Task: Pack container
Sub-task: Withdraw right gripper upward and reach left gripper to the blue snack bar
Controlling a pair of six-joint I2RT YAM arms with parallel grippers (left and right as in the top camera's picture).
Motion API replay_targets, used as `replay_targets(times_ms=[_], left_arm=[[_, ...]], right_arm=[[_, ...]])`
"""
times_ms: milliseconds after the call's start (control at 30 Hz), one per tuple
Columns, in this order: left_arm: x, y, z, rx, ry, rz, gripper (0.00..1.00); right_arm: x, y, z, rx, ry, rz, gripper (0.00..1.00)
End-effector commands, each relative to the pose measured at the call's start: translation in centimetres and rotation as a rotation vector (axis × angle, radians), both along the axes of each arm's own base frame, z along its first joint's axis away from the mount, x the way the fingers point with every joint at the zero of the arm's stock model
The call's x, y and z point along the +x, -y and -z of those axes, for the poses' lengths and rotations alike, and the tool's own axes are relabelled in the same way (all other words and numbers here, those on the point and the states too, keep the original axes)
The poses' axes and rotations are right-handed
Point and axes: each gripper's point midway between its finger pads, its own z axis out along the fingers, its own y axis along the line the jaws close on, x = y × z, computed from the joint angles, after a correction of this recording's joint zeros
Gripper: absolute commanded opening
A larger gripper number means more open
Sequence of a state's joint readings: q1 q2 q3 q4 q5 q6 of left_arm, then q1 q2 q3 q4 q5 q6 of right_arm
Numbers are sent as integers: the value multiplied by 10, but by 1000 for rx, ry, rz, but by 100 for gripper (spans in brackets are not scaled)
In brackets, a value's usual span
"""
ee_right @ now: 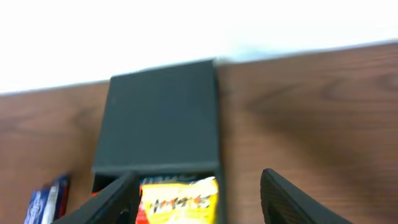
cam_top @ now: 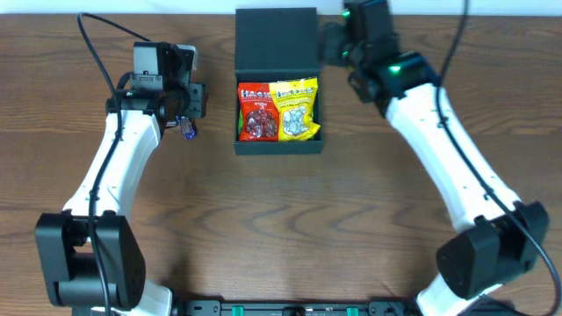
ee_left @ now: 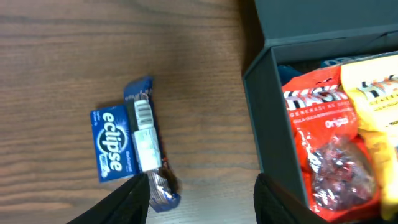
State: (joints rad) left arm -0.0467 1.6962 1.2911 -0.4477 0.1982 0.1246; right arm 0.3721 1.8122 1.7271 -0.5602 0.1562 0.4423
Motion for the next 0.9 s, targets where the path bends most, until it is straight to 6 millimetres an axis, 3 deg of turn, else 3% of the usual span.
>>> replay_targets(times_ms=[0,267,867], left_arm=[[5,-8,26,52,-43,9,55],[16,-16,69,90,-94,-22,51],[20,-28,123,105,-177,-132,50]], right_arm=[[4,17,7,-13,-24,32,63],[-3,29,19,-37,-87,39,63],[-8,31,24,-68,-111,23,65]])
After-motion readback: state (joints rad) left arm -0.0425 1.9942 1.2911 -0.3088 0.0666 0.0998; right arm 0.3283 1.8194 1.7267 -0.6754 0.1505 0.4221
